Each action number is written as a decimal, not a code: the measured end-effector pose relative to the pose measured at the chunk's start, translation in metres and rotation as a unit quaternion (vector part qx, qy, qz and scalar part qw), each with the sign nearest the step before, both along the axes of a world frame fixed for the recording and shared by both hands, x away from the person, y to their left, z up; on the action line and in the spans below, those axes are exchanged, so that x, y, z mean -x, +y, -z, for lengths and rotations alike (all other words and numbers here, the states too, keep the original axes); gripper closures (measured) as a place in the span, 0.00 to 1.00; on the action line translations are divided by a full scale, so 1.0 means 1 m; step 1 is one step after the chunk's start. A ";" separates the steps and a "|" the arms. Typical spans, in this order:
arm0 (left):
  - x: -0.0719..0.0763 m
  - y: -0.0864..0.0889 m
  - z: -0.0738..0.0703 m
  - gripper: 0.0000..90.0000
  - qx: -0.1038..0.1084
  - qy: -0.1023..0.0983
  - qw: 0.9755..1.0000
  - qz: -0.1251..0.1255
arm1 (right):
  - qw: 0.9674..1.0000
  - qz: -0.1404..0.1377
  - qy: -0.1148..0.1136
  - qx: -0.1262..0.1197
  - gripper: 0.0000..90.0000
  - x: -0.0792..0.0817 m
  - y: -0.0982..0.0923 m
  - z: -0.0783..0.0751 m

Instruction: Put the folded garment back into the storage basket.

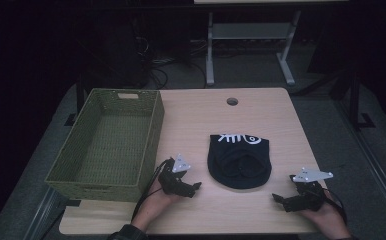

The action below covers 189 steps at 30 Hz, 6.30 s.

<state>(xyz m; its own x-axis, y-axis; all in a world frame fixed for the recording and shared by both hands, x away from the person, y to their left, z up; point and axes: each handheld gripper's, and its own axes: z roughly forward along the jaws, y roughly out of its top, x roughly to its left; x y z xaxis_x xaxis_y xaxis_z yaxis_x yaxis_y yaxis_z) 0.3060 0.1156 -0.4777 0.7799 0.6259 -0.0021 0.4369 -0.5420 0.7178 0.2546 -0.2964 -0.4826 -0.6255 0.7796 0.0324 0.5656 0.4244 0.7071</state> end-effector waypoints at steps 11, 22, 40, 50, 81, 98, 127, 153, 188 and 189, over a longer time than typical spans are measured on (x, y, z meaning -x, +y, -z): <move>-0.003 -0.002 0.000 0.13 0.001 0.000 1.000 0.028 | 1.000 -0.001 -0.017 -0.012 0.51 -0.007 -0.003 -0.021; -0.002 -0.001 0.000 0.13 -0.003 -0.001 1.000 0.024 | 0.999 -0.017 -0.024 -0.027 0.95 -0.031 0.003 -0.045; 0.001 -0.001 0.000 0.13 -0.003 0.000 1.000 0.019 | 0.998 -0.037 -0.017 -0.040 1.00 -0.083 0.012 -0.064; 0.001 0.001 0.000 0.13 -0.003 -0.001 1.000 0.030 | 0.998 -0.042 -0.023 -0.043 1.00 -0.115 0.016 -0.075; 0.002 0.002 0.000 0.13 0.000 -0.001 0.999 0.032 | 0.998 -0.007 0.053 -0.020 1.00 -0.191 0.016 -0.020; 0.002 0.002 0.000 0.13 0.000 0.000 0.999 0.032 | 0.998 -0.030 0.048 -0.006 1.00 -0.159 0.007 -0.020; 0.003 0.002 0.000 0.13 -0.001 0.000 0.999 0.033 | 0.995 -0.082 0.049 -0.003 1.00 -0.092 0.006 -0.023; 0.002 0.002 0.000 0.13 -0.001 0.000 0.999 0.033 | 0.999 -0.028 0.007 -0.034 0.82 -0.037 -0.008 -0.031; 0.002 -0.013 -0.032 0.14 -0.042 0.024 0.998 0.050 | 0.999 0.041 -0.002 0.002 0.06 -0.023 -0.017 0.000; 0.002 -0.013 -0.032 0.14 -0.042 0.024 0.998 0.050 | 0.999 0.041 -0.002 0.002 0.06 -0.023 -0.017 0.000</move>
